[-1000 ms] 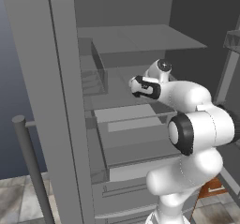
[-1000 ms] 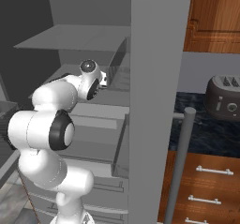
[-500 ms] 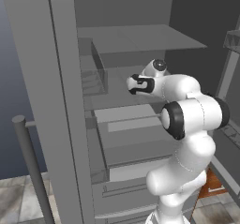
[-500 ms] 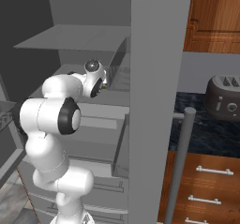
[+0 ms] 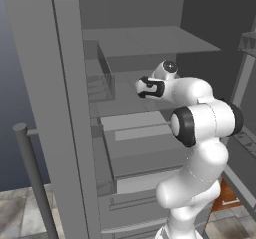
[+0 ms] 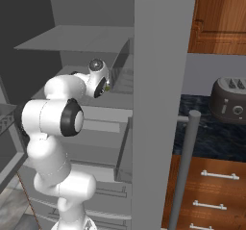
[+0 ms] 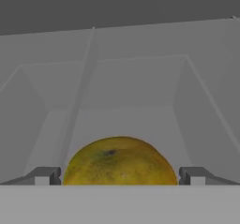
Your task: Open the fridge, remove the orange, squash, and chicken drumstick, and place them on any counter.
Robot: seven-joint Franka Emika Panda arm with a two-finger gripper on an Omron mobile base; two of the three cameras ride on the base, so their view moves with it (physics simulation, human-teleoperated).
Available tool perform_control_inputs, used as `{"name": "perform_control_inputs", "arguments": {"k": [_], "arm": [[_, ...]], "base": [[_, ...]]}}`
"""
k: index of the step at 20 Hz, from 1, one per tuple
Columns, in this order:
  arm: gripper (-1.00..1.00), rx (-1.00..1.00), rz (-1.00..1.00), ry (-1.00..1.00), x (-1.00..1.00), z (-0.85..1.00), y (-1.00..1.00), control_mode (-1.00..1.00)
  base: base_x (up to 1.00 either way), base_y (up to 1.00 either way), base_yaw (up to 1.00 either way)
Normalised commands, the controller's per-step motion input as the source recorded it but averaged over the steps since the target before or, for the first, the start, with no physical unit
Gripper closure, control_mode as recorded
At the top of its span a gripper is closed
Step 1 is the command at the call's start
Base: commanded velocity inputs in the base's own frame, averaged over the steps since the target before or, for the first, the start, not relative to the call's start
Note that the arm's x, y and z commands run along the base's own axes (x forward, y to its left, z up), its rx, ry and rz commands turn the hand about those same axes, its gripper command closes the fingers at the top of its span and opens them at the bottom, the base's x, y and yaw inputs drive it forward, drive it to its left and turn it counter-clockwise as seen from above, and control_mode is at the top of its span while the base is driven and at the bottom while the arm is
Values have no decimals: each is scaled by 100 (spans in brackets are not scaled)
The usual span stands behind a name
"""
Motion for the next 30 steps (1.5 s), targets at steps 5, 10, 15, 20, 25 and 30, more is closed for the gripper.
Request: {"name": "perform_control_inputs", "arguments": {"k": [5, 10, 15, 20, 25, 30], "arm": [[100, 0, -2, 9, -4, -39, 0, -100], [100, 0, -1, 13, -2, -36, 0, -100], [100, 0, 0, 4, 0, -21, 0, -100], [100, -5, 0, -15, -23, -55, -3, -100], [100, -5, 0, -25, -54, -54, 0, -100], [100, 0, 0, -13, -98, 38, -13, -100]], "base": [[0, 0, 0], [0, 0, 0], [0, 0, 0], [0, 0, 0], [0, 0, 0], [0, 0, 0]]}}
